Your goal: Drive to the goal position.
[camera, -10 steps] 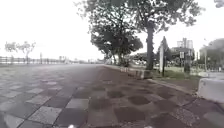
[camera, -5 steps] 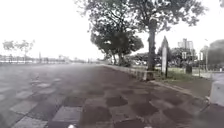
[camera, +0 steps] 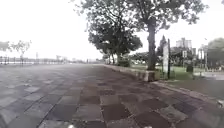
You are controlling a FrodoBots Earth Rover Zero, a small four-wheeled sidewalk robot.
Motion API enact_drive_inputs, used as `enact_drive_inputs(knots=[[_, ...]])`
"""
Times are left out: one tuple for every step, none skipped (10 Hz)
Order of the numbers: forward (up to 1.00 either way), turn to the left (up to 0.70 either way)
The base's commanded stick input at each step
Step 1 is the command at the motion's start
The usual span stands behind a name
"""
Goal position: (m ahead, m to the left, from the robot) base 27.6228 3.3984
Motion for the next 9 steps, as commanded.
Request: enact_drive_inputs(knots=[[0.70,0.00],[0.70,0.00],[0.70,0.00],[0.70,0.00],[0.70,0.00],[0.70,0.00],[0.70,0.00],[0.70,0.00],[0.70,0.00]])
